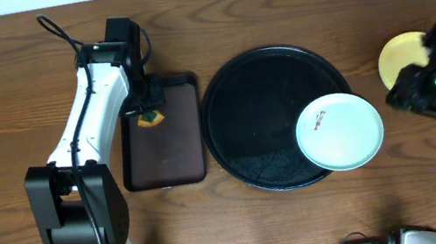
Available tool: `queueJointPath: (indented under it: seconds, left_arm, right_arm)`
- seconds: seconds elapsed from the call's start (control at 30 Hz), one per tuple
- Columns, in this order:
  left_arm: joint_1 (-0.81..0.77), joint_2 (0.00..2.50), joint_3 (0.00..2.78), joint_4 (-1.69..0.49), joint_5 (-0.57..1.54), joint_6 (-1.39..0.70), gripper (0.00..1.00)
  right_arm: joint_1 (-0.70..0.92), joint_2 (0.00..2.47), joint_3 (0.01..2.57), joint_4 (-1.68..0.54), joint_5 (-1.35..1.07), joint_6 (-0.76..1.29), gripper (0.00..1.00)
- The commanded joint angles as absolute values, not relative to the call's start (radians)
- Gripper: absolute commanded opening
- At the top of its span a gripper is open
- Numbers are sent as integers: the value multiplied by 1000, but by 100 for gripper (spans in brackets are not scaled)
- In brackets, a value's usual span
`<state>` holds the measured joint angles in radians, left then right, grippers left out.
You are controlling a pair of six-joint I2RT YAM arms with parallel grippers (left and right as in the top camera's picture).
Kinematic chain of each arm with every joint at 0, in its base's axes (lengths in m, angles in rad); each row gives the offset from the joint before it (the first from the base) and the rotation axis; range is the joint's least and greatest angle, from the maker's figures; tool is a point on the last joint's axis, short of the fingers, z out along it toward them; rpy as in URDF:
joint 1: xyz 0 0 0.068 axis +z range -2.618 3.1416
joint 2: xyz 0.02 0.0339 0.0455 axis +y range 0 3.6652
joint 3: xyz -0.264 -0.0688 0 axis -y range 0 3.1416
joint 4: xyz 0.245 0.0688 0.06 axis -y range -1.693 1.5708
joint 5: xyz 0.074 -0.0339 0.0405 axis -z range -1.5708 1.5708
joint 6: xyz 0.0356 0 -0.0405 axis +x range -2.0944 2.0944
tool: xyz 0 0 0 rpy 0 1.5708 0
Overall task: Clean dirty plates on tray and stack at the side
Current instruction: 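Grip the remaining pale green plate rim with the right gripper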
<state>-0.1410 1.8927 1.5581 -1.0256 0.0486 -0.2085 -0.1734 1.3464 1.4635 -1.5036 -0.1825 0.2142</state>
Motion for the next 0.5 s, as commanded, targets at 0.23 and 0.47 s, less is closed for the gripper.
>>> queueJointPath:
  seconds: [0.23,0.47]
  left_arm:
    - [-142,1900,1554,-1031,37,-199,8]
    - [-142,1900,1554,-1031,37,-199,8]
  right_arm:
    - [-130,1341,1054,-1258,-68,410,44]
    - [-129,1341,889,-1058,-68,449,47]
